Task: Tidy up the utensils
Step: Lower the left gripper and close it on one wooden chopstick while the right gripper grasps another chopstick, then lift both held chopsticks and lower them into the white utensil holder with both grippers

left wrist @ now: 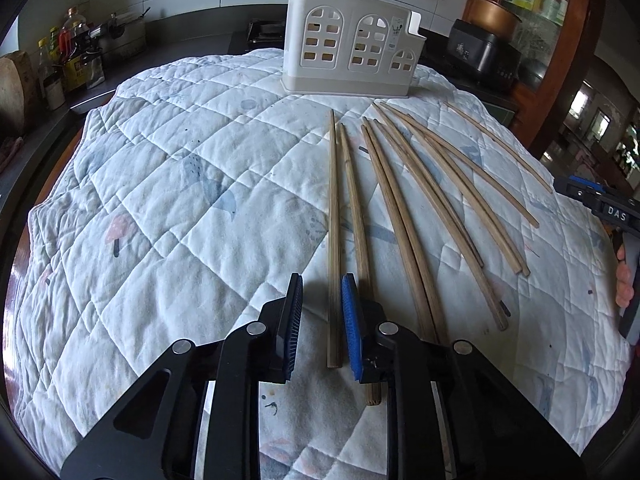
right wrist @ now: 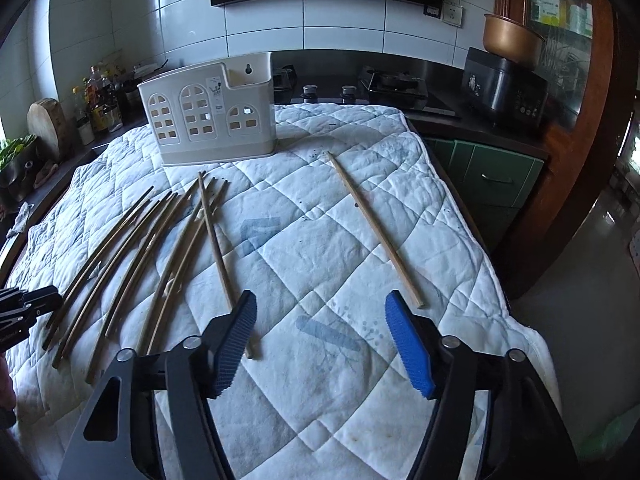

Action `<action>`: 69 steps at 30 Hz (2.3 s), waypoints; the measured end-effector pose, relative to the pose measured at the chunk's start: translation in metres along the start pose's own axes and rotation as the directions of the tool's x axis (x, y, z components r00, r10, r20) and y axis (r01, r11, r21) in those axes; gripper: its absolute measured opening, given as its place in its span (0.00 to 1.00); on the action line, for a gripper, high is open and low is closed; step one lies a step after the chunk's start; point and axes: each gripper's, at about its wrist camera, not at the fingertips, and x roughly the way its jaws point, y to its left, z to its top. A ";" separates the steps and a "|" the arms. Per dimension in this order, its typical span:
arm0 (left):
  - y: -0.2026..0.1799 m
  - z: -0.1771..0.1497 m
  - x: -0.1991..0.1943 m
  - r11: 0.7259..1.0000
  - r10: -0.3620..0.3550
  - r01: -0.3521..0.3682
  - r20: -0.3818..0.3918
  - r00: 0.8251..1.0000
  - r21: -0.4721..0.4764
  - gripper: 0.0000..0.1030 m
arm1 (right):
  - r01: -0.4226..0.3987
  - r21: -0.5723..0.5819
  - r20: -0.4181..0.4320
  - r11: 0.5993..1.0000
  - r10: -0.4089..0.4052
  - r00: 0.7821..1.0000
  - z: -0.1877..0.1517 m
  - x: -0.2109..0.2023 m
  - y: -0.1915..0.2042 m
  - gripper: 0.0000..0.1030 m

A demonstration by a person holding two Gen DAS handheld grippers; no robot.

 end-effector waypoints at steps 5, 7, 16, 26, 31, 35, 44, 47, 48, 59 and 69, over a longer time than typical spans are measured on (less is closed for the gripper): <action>0.000 -0.002 0.003 1.000 0.005 -0.005 0.003 1.000 -0.003 0.19 | 0.019 0.024 -0.023 1.000 -0.019 1.000 0.006 0.017 -0.021 0.38; 0.001 -0.002 0.003 1.000 0.004 -0.004 0.004 1.000 -0.008 0.19 | 0.023 0.037 -0.035 0.999 -0.022 0.999 0.011 0.026 -0.030 0.33; 0.002 -0.002 0.002 1.000 0.001 -0.001 0.002 1.000 -0.010 0.18 | 0.059 0.020 -0.091 0.998 -0.057 0.994 0.022 0.065 -0.051 0.24; 0.004 -0.003 0.002 0.999 -0.013 0.014 0.012 1.000 -0.031 0.17 | 0.051 0.024 -0.092 0.998 -0.049 0.995 0.021 0.066 -0.052 0.13; 0.007 0.001 0.001 0.999 -0.020 0.020 0.010 1.000 -0.043 0.07 | 0.050 0.012 -0.054 0.999 -0.050 0.997 0.019 0.046 -0.042 0.08; 0.006 0.002 -0.007 0.999 -0.018 0.019 0.036 0.999 -0.038 0.07 | 0.046 -0.006 0.001 0.999 -0.046 0.999 0.020 0.021 -0.031 0.07; 0.006 0.010 -0.046 0.999 -0.021 0.027 0.168 0.986 -0.031 0.06 | 0.000 -0.041 0.133 0.999 0.005 0.991 0.029 -0.043 -0.003 0.07; 0.005 0.015 -0.058 0.999 -0.025 0.032 0.217 0.976 -0.027 0.06 | -0.021 -0.050 0.173 0.999 0.029 0.984 0.036 -0.061 0.006 0.07; 0.005 0.018 -0.062 0.999 -0.027 0.033 0.235 0.972 -0.023 0.06 | -0.029 -0.054 0.184 0.998 0.039 0.982 0.038 -0.066 0.009 0.07; 0.002 0.064 -0.082 0.998 -0.063 0.050 0.327 0.943 0.046 0.06 | -0.107 -0.129 0.220 0.986 0.134 0.966 0.093 -0.085 0.040 0.07; 0.014 0.139 -0.081 0.993 -0.115 0.100 0.279 0.953 0.066 0.06 | -0.190 -0.138 0.235 0.972 0.219 0.947 0.197 -0.088 0.048 0.07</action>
